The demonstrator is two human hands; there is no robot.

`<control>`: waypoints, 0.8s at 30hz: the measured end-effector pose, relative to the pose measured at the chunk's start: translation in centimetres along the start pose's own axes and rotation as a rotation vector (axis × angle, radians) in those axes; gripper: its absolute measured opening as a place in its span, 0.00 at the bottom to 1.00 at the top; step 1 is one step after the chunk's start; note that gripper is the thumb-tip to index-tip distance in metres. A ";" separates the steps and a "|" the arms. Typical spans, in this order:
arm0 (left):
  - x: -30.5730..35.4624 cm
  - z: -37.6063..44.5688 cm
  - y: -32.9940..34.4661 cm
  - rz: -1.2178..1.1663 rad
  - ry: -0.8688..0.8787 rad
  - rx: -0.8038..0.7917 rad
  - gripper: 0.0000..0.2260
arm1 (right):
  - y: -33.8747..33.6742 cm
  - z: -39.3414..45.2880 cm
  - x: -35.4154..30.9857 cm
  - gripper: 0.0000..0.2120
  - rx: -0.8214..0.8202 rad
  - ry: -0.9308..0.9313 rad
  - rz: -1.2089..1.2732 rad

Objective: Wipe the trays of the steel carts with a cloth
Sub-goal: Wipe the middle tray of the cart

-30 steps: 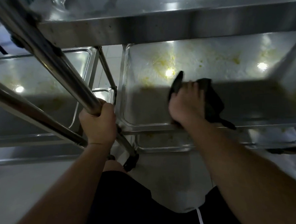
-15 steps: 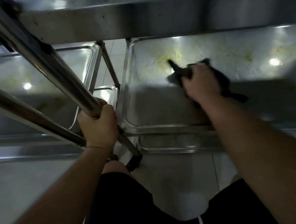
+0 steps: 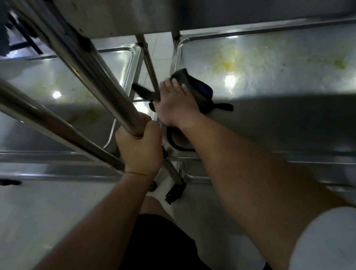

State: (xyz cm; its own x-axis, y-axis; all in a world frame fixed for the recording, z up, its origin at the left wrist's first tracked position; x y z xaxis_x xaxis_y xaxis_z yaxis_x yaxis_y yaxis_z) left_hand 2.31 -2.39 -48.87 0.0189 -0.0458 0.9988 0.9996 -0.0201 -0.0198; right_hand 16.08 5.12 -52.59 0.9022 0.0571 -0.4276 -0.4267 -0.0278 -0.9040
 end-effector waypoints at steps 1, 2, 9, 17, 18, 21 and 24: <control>0.1 0.0 0.0 0.009 0.008 -0.001 0.10 | 0.2 0.0 -0.7 0.31 -0.045 -0.081 -0.010; 0.2 0.0 0.0 0.011 0.005 -0.001 0.09 | 0.1 -0.3 -0.8 0.30 -0.085 -0.148 -0.028; 0.2 -0.2 0.3 -0.056 -0.056 -0.033 0.06 | 0.5 -11.8 -0.3 0.29 -0.242 -0.396 0.129; 0.0 -0.3 0.2 -0.062 -0.062 -0.028 0.14 | -3.0 -6.1 6.9 0.29 -0.050 -0.013 -0.083; -0.1 -0.2 0.2 -0.062 -0.063 -0.026 0.13 | -2.8 -4.8 6.6 0.30 -0.050 0.038 -0.083; -0.1 0.0 0.1 -0.039 -0.066 -0.002 0.11 | -0.8 -3.5 3.2 0.31 -0.099 0.003 -0.083; 0.0 0.0 0.0 -0.030 -0.070 -0.014 0.06 | 0.9 -6.4 0.4 0.31 -0.145 -0.151 -0.034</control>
State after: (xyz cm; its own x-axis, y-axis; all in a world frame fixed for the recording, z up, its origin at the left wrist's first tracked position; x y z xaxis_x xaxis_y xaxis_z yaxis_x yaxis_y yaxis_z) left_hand 2.31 -2.41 -48.85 -0.0093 0.0250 0.9996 0.9993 -0.0347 0.0102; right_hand 16.50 -1.27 -53.55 0.8916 0.2088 -0.4019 -0.3727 -0.1658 -0.9130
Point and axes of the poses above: each hand's wrist, its own z-axis towards the middle knuckle, its own y-axis out of the palm, x = y × z, the point moved 4 cm from there along z, towards the middle knuckle, and after that the axes turned 14 degrees about -y, right-handed, at the moved point
